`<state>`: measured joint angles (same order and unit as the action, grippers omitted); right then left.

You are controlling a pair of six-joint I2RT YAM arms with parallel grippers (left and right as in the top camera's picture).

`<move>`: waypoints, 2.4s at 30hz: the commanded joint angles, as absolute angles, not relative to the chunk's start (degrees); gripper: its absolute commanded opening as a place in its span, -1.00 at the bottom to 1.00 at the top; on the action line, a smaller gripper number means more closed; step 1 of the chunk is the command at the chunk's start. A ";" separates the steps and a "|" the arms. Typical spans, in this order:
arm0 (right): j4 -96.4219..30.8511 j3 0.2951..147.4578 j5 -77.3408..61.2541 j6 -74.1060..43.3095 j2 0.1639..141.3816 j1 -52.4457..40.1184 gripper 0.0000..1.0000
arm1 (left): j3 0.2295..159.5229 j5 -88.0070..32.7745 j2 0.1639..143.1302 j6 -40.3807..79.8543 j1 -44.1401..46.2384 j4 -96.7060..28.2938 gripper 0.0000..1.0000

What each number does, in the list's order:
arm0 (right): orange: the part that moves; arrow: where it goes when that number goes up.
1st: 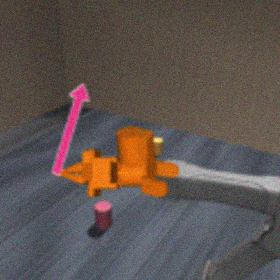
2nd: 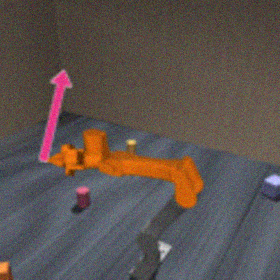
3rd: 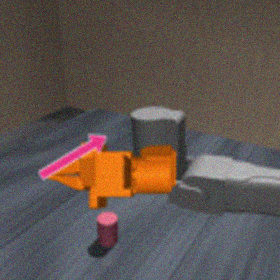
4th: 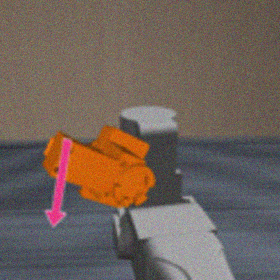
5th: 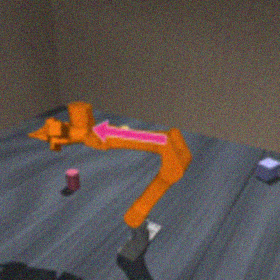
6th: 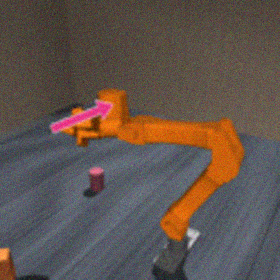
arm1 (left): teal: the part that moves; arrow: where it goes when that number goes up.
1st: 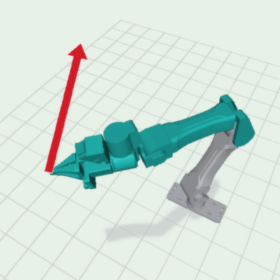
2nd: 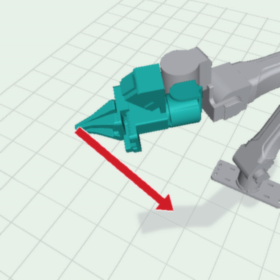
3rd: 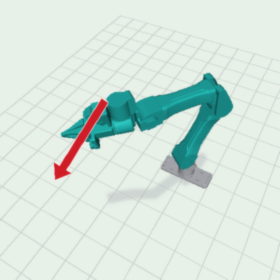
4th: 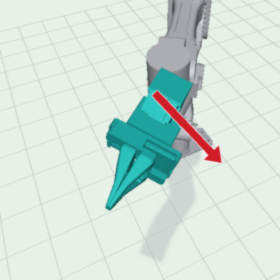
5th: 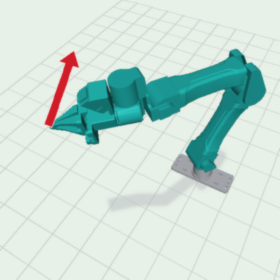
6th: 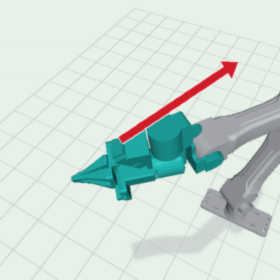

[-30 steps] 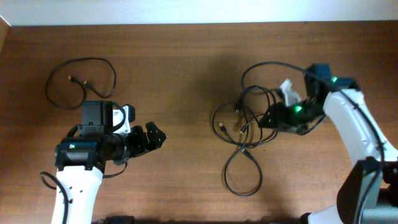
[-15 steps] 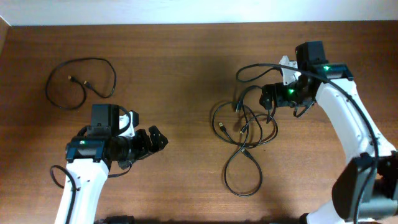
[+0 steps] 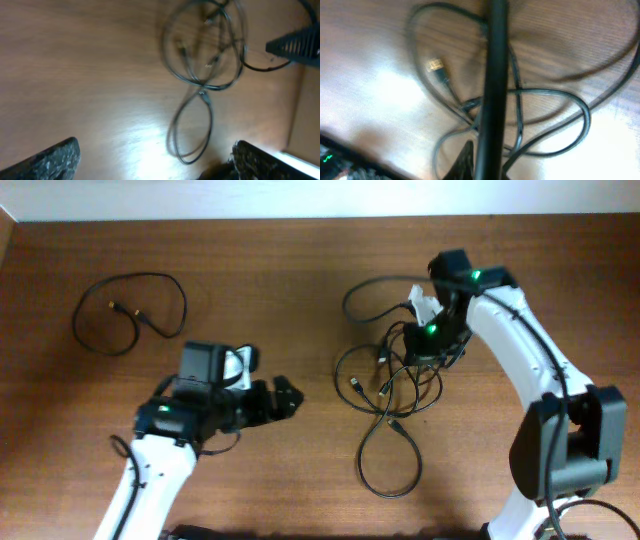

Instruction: Untangle cables

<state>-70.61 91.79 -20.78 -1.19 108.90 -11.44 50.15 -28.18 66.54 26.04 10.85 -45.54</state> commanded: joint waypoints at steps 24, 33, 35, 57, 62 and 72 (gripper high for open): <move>-76.69 110.17 -71.37 -7.86 79.96 -11.51 -0.92 | 49.95 -6.33 74.91 26.28 48.38 -14.33 0.91; -76.01 110.17 -71.35 -8.01 79.96 -8.75 -0.92 | 49.95 6.26 86.11 26.33 48.21 -17.21 -0.62; -76.01 110.17 -70.46 -7.99 79.96 -3.49 -0.92 | 49.95 8.93 89.34 26.33 47.51 -19.55 -0.59; -95.20 109.45 -10.63 -8.64 111.61 17.91 0.21 | 49.95 6.11 95.20 30.22 43.77 -23.16 -0.02; -97.36 107.92 -13.34 -6.20 112.97 17.54 0.75 | 49.95 5.37 95.20 30.20 43.77 -23.24 0.99; -97.34 99.88 -13.32 -3.60 99.70 10.50 0.75 | 60.10 0.91 85.69 29.76 43.70 -22.65 0.99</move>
